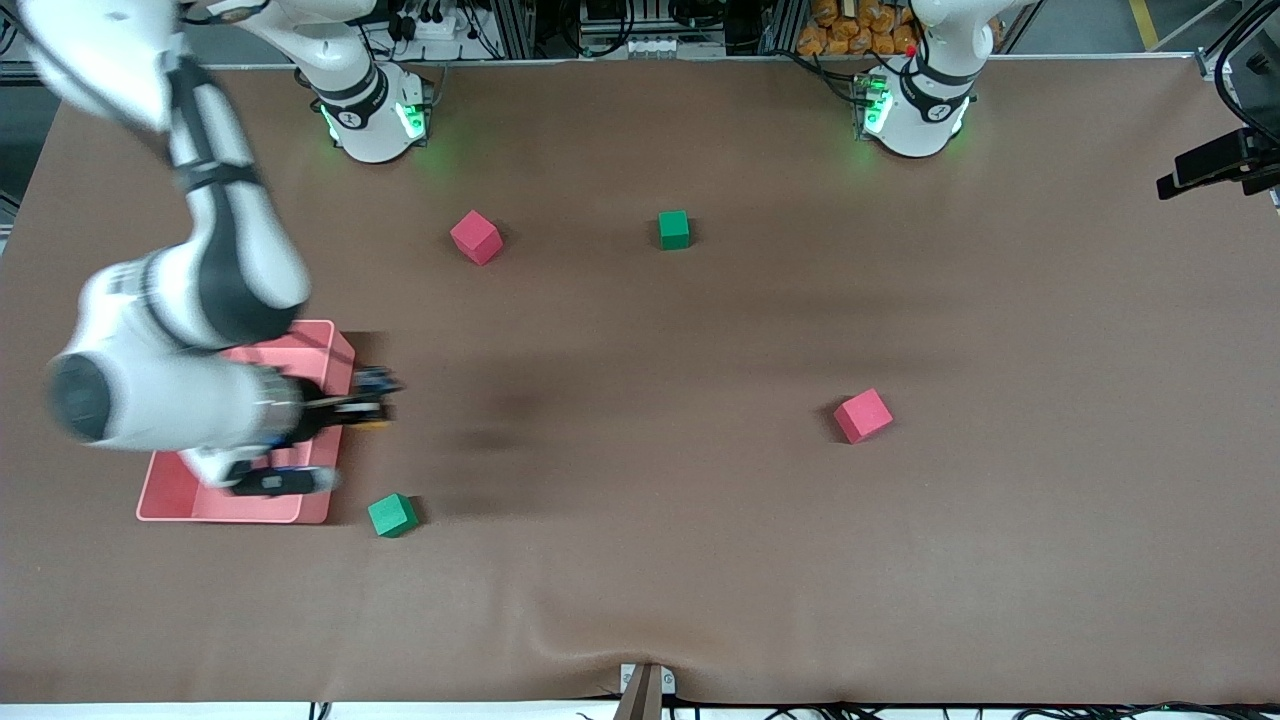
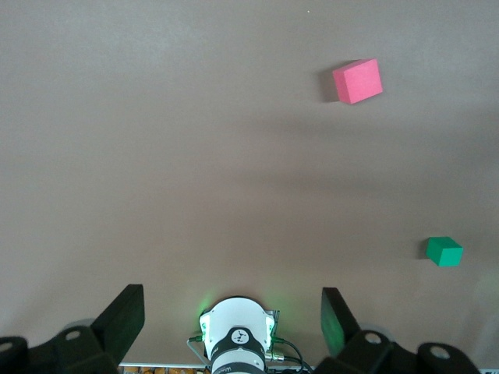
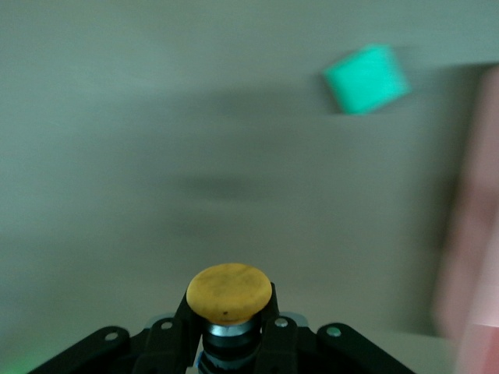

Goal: Place and upright button with both arms
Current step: 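Lift the button out of the tray with the right gripper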

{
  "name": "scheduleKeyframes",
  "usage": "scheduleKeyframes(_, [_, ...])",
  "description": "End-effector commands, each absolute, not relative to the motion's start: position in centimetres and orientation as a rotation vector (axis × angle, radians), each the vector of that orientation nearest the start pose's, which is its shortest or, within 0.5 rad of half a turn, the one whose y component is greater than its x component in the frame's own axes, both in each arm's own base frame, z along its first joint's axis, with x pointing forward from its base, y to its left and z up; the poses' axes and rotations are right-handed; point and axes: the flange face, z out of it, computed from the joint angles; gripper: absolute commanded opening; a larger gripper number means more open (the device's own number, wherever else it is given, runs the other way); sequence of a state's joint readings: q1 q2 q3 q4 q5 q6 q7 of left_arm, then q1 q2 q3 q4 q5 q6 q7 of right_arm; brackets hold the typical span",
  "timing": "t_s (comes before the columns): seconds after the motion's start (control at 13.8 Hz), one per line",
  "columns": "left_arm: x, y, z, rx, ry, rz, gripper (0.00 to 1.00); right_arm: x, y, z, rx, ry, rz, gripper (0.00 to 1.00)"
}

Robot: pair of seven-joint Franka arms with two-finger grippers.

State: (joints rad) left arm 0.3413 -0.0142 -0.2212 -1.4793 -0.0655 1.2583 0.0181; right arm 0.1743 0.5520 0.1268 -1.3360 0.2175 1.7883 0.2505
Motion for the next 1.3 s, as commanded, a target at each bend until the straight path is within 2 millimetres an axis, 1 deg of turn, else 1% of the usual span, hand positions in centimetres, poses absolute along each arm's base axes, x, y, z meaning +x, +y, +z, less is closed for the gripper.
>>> scheduleKeyframes(0.0, [51.0,5.4,66.0,-3.176,-0.125,0.294,1.0,65.7,33.9,38.2,-2.865,0.016,0.139,0.0])
scheduleKeyframes(0.07, [50.9,5.5,66.0,-3.175,-0.13,0.292,1.0,64.1,38.9,36.8,-2.847,-0.053,0.062,0.0])
scheduleKeyframes(0.22, [50.8,5.5,66.1,-3.176,-0.132,0.289,1.0,61.5,45.3,33.2,-2.82,0.013,0.027,0.0])
scheduleKeyframes(0.29, [50.8,5.6,66.2,-3.176,-0.135,0.287,1.0,60.1,48.0,31.8,-2.815,0.022,0.013,0.0])
scheduleKeyframes(0.51, [50.6,6.0,66.4,-3.174,-0.147,0.282,1.0,57.3,52.9,27.6,-2.824,-0.04,0.05,0.0])
scheduleKeyframes(0.65, [50.6,6.0,66.4,-3.175,-0.149,0.282,1.0,56.5,54.7,24.7,-2.86,-0.091,0.035,0.0])
scheduleKeyframes(0.72, [50.6,6.0,66.4,-3.174,-0.15,0.282,1.0,56.2,55.3,23.7,-2.876,-0.111,0.023,0.0])
scheduleKeyframes(0.87, [50.6,6.1,66.4,-3.174,-0.15,0.282,1.0,55.9,55.9,22.4,-2.87,-0.117,0.001,0.0])
scheduleKeyframes(1.01, [50.6,6.1,66.4,-3.174,-0.15,0.282,1.0,55.0,56.9,20.7,-2.86,-0.134,-0.027,0.0])
scheduleKeyframes(1.09, [50.6,6.1,66.4,-3.174,-0.15,0.282,1.0,54.8,57.2,20.7,-2.858,-0.143,-0.033,0.0])
scheduleKeyframes(1.16, [50.6,6.1,66.4,-3.174,-0.15,0.282,1.0,54.9,57.1,20.8,-2.863,-0.143,-0.029,0.62])
scheduleKeyframes(1.23, [50.6,6.1,66.4,-3.174,-0.15,0.282,1.0,54.9,57.1,20.8,-2.874,-0.158,-0.045,1.0])
